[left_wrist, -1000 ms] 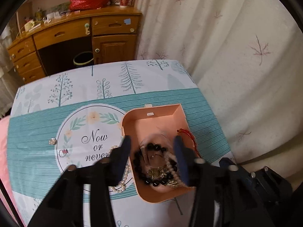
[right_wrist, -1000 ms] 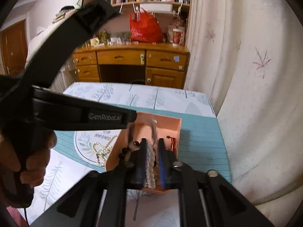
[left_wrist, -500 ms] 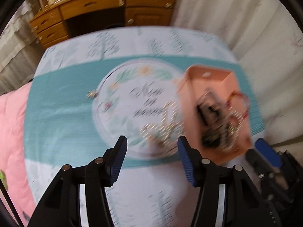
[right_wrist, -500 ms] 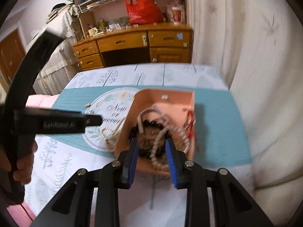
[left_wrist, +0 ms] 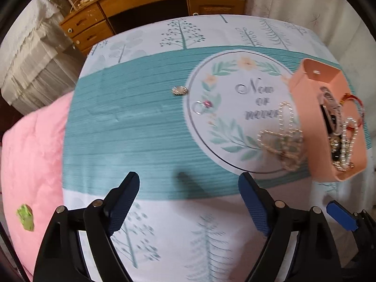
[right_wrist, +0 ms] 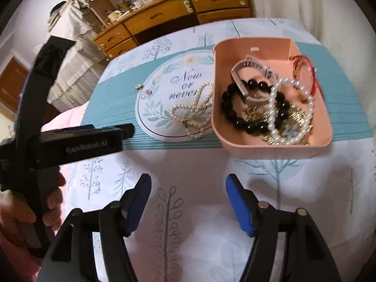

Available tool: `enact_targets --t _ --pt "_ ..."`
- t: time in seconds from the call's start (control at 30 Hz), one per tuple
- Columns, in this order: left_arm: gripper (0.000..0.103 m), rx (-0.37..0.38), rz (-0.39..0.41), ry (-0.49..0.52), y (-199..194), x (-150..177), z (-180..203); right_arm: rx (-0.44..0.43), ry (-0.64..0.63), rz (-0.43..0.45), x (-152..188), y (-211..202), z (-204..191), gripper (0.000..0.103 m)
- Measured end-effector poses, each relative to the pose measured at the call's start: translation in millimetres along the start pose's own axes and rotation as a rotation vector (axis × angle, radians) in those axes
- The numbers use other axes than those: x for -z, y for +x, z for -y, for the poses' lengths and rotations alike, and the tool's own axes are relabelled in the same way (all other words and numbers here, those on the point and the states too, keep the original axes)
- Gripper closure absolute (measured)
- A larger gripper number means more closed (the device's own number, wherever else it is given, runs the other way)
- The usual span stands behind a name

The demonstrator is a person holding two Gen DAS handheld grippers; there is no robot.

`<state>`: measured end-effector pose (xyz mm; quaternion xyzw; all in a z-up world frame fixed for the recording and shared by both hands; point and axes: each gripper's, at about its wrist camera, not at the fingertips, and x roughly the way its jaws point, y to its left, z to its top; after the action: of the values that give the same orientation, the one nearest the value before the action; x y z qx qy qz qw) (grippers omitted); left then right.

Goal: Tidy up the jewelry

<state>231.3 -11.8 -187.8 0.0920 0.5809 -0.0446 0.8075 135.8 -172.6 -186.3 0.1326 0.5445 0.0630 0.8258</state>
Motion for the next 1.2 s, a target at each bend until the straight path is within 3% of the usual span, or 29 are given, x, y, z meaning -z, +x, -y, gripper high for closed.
enact_targets --t 0.2,0.4,0.57,0.87,0.9,1.0,1.1,1.2 --pt "0.018 -0.014 0.039 0.066 12.1 -16.2 -17.3 0.105 0.093 0.073 -1.3 17.9 -9.0 0.036" --pt "0.018 0.121 0.116 0.103 16.4 -36.7 -33.1 0.234 0.103 0.138 -7.7 41.2 -36.6 0.036" --pt "0.020 0.216 0.168 0.202 24.3 -54.0 -27.3 0.369 0.120 0.172 -21.7 59.8 -49.8 0.036" --pt "0.057 0.274 0.136 0.292 54.4 -64.4 -11.7 0.496 0.143 0.260 -37.9 76.2 -60.3 0.025" --pt "0.066 0.283 0.122 0.296 57.3 -65.0 -11.3 0.501 0.138 0.266 -38.8 77.2 -61.5 0.025" --pt "0.073 0.314 0.117 0.290 58.9 -68.6 -11.3 0.519 0.106 0.284 -41.6 79.5 -65.2 0.025" --pt "0.075 0.330 0.120 0.281 60.4 -68.9 -10.1 0.515 0.104 0.284 -43.1 80.1 -65.3 0.025" --pt "0.075 0.306 0.134 0.315 59.0 -63.5 -6.2 0.466 0.097 0.287 -43.1 79.7 -64.0 0.035"
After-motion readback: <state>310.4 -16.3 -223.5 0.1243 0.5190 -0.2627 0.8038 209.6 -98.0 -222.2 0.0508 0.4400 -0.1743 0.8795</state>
